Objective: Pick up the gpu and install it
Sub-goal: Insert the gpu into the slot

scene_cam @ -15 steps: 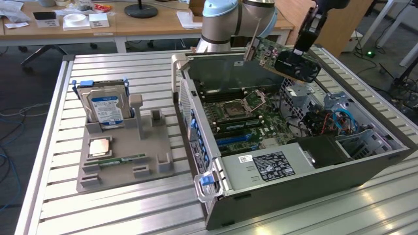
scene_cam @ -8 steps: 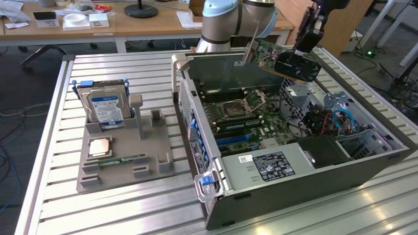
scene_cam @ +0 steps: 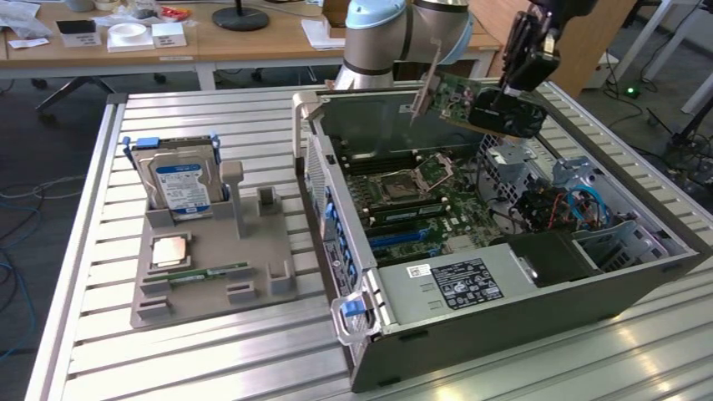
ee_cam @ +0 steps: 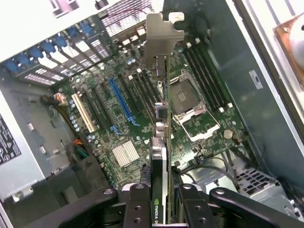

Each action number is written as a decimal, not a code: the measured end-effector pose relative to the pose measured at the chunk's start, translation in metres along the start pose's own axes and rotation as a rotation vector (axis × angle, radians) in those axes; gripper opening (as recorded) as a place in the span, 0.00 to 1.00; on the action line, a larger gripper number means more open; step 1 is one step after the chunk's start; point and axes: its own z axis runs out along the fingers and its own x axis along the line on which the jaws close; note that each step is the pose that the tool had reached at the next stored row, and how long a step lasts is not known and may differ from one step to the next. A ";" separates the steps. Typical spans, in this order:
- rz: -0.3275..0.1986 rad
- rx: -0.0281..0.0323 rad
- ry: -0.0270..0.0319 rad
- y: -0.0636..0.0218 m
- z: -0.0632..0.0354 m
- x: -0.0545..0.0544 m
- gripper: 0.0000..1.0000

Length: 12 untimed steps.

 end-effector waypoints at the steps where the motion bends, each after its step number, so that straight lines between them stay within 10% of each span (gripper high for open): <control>1: -0.017 0.0000 0.0012 0.0000 0.0001 0.000 0.26; 12: -0.204 0.0009 0.0140 -0.0001 0.0009 0.000 0.26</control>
